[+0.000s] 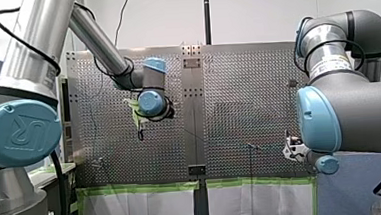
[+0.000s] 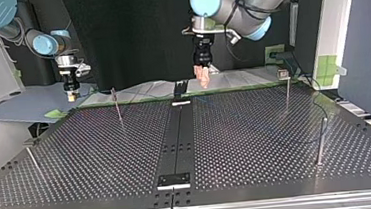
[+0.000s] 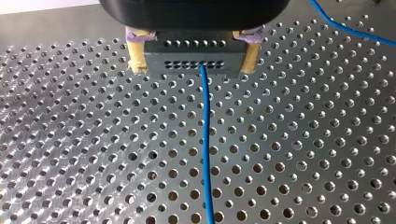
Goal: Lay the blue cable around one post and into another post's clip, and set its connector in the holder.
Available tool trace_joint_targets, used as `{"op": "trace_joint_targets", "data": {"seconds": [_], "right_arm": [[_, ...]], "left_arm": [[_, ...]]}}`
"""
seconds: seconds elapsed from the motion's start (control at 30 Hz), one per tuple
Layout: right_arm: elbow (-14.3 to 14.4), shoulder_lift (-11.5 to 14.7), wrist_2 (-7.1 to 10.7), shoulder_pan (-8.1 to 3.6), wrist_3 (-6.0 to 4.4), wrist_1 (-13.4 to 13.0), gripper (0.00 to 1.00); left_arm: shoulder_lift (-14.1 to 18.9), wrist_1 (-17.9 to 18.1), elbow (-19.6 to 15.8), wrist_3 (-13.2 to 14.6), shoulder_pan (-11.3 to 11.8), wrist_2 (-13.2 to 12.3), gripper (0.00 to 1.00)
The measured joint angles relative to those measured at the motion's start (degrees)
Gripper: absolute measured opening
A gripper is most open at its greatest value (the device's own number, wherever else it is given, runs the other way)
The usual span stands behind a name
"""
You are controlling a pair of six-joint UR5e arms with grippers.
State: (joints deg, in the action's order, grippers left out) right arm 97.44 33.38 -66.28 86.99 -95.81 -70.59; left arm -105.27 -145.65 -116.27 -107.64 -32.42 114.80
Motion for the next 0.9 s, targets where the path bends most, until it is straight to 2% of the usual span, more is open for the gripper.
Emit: {"op": "trace_joint_targets", "data": {"seconds": [0.17, 0.77, 0.9], "right_arm": [[-0.01, -0.04, 0.00, 0.02, 0.03, 0.00, 0.00], [0.00, -0.12, 0.00, 0.20, 0.08, 0.04, 0.00], [0.00, -0.17, 0.01, 0.23, 0.08, 0.00, 0.00]], "left_arm": [[2.43, -0.02, -2.42, -1.35, 1.65, 0.41, 1.00], [11.73, 5.11, -11.74, -9.67, 10.83, -8.23, 1.00], [13.65, 5.51, -13.66, -11.59, 12.75, -9.15, 1.00]]}}
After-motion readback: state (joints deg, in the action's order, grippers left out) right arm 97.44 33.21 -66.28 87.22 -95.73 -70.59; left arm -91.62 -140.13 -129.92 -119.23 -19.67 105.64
